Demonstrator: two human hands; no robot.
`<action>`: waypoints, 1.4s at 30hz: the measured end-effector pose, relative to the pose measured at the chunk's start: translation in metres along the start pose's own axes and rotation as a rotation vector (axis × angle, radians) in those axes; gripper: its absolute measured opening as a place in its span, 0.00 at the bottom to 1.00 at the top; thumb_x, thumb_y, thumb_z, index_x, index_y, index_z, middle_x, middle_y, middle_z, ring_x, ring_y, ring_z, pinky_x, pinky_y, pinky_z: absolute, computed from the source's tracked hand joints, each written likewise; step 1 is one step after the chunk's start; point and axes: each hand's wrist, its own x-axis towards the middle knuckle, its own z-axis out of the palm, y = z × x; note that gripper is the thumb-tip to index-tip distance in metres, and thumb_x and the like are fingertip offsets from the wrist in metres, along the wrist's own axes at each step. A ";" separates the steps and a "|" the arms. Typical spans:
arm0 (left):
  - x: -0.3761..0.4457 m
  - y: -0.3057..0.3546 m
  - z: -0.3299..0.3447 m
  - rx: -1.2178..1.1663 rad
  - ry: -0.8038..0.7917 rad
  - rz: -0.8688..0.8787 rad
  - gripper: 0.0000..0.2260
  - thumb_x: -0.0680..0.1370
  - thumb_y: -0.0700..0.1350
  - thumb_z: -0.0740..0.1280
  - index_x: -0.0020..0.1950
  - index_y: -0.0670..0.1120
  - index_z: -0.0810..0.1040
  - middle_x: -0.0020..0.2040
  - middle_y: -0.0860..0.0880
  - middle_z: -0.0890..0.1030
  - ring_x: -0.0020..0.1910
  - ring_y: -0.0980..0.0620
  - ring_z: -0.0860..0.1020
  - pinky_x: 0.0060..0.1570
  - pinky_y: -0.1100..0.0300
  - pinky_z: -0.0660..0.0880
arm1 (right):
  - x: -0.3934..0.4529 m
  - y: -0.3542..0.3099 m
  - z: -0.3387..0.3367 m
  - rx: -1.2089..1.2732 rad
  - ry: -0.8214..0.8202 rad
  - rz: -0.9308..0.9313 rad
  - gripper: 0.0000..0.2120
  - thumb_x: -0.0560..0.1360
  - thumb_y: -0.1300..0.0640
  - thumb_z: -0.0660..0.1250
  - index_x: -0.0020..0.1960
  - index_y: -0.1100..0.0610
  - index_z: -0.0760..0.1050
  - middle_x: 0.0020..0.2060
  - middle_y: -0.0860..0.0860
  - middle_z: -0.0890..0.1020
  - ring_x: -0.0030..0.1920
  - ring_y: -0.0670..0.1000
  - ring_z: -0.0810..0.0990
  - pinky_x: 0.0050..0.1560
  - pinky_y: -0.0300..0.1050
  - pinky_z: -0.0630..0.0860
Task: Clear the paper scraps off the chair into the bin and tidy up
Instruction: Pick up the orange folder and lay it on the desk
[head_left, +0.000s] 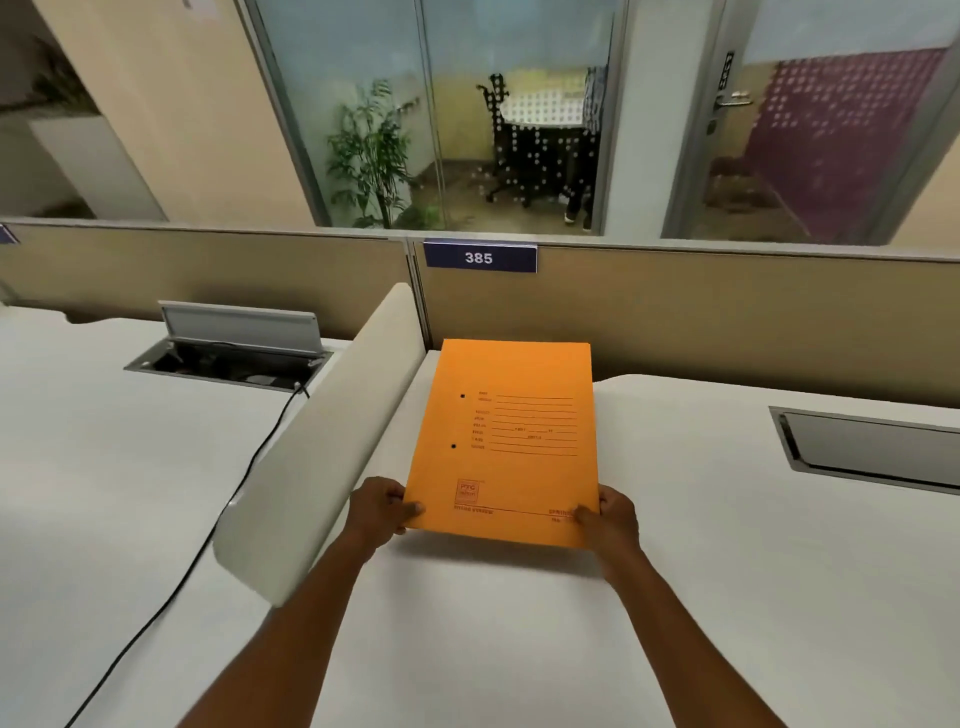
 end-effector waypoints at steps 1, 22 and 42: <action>0.009 -0.001 0.003 0.015 0.007 -0.026 0.09 0.68 0.35 0.77 0.38 0.36 0.77 0.36 0.42 0.78 0.32 0.46 0.78 0.29 0.59 0.77 | 0.007 -0.001 0.006 -0.022 0.006 0.004 0.12 0.75 0.62 0.67 0.58 0.57 0.77 0.54 0.56 0.81 0.52 0.59 0.80 0.55 0.54 0.78; 0.060 -0.009 0.042 0.363 0.164 0.067 0.19 0.75 0.52 0.65 0.60 0.40 0.74 0.59 0.39 0.75 0.59 0.39 0.74 0.55 0.47 0.76 | 0.076 -0.025 0.094 -0.147 0.036 -0.014 0.23 0.76 0.59 0.69 0.70 0.60 0.69 0.66 0.59 0.75 0.64 0.63 0.75 0.66 0.61 0.72; -0.077 0.004 0.045 0.093 0.129 0.137 0.22 0.76 0.43 0.69 0.69 0.42 0.71 0.65 0.43 0.77 0.63 0.47 0.76 0.62 0.56 0.71 | -0.035 -0.033 0.033 -0.043 0.025 -0.100 0.14 0.78 0.59 0.66 0.62 0.58 0.78 0.61 0.53 0.80 0.61 0.53 0.78 0.61 0.46 0.74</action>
